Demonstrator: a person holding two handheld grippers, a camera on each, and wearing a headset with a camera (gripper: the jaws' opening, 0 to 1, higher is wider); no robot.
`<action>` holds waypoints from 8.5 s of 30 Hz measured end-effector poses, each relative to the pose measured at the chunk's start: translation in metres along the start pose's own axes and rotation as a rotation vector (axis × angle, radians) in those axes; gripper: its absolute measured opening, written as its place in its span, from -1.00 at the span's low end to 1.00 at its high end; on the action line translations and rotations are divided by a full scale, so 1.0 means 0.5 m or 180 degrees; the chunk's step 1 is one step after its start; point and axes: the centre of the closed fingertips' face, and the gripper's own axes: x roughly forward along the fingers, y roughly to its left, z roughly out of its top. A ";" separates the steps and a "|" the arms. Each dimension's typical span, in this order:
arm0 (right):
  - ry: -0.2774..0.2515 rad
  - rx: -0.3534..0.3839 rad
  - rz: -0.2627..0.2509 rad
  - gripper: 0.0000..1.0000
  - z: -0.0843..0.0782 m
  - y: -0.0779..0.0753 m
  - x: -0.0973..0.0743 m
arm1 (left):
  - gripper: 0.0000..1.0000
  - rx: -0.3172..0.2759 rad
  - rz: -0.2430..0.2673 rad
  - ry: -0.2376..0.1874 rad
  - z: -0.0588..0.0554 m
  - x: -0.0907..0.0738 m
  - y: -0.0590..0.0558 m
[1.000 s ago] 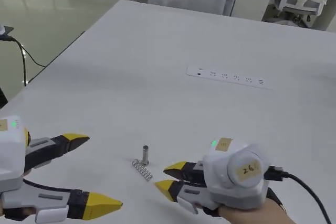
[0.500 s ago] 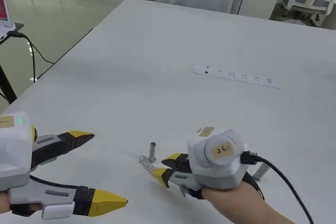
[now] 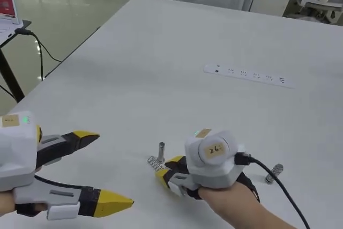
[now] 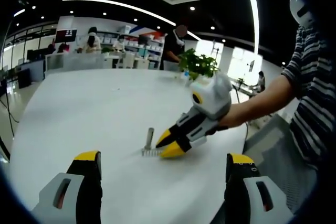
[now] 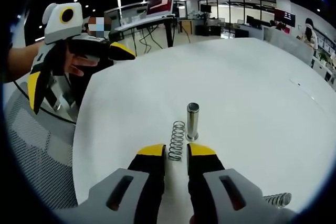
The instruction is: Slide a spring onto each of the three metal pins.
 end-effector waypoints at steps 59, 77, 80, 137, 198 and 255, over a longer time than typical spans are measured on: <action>-0.0009 -0.1178 0.0465 -0.85 -0.049 0.002 -0.235 | 0.53 0.0188 -0.0857 0.0246 -0.005 0.105 -0.119; -0.0108 -0.1333 0.0646 -0.85 -0.042 0.033 -0.262 | -0.26 0.0495 -0.1299 0.0311 0.015 0.186 -0.176; -0.0126 -0.1354 0.0672 -0.85 -0.040 0.035 -0.265 | -0.35 0.0494 -0.1363 0.0301 0.018 0.192 -0.185; -0.0189 -0.1006 0.0858 -0.84 -0.048 0.054 -0.294 | -0.96 0.0761 -0.1914 0.0352 0.023 0.186 -0.242; -0.0755 -0.1664 0.0538 -0.85 0.093 0.089 -0.302 | -0.94 0.0873 -0.1641 0.0246 0.037 0.194 -0.234; -0.0773 -0.1606 0.0226 -0.85 0.088 0.049 -0.284 | 0.96 0.0169 -0.0475 0.0070 0.008 0.073 -0.056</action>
